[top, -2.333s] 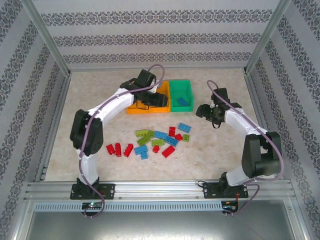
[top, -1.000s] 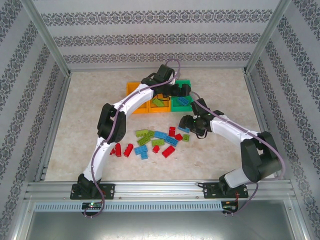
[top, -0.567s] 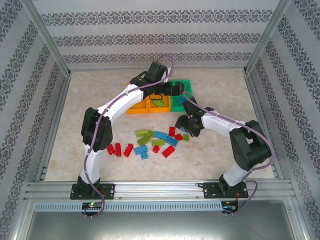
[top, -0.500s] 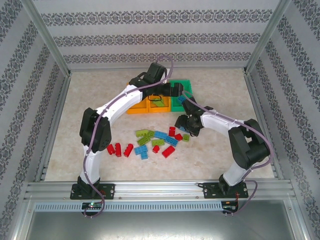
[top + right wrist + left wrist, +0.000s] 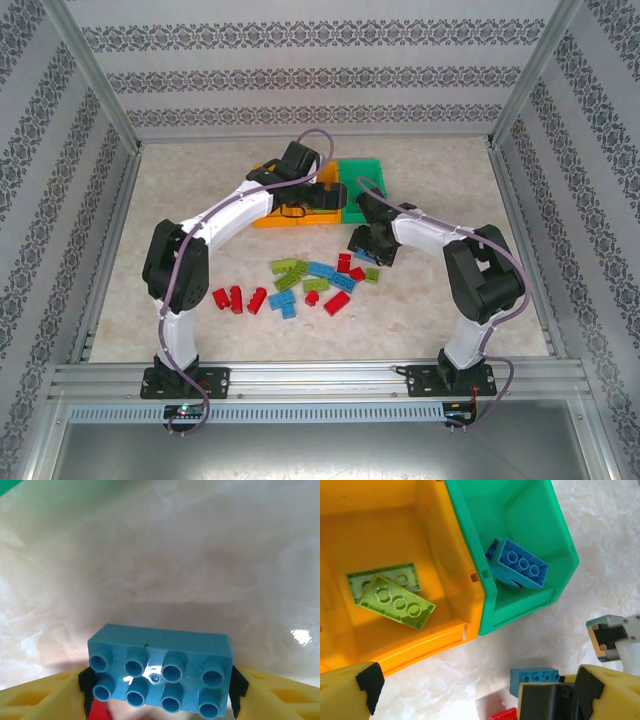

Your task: Sort the legos into containers by color

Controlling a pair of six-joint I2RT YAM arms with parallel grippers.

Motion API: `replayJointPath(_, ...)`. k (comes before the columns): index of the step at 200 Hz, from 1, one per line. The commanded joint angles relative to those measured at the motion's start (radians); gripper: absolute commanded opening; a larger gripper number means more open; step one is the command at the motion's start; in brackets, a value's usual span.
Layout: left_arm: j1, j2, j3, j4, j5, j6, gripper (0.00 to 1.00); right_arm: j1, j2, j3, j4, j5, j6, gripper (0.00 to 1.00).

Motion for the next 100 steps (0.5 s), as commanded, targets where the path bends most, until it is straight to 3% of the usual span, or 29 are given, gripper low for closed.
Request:
replayJointPath(1, 0.016, -0.058, -0.033, 0.038, -0.027, 0.019, 1.00, -0.001, 0.042, 0.051, -0.082, 0.065, -0.064, 0.73)
replayJointPath(43, 0.034, -0.111, -0.112, 0.036, -0.057, 0.016, 0.99, 0.008, 0.114, 0.114, -0.165, 0.094, -0.143, 0.73)
replayJointPath(100, 0.070, -0.203, -0.200, 0.045, -0.084, 0.008, 0.99, 0.013, 0.115, 0.101, -0.133, 0.088, -0.138, 0.73)
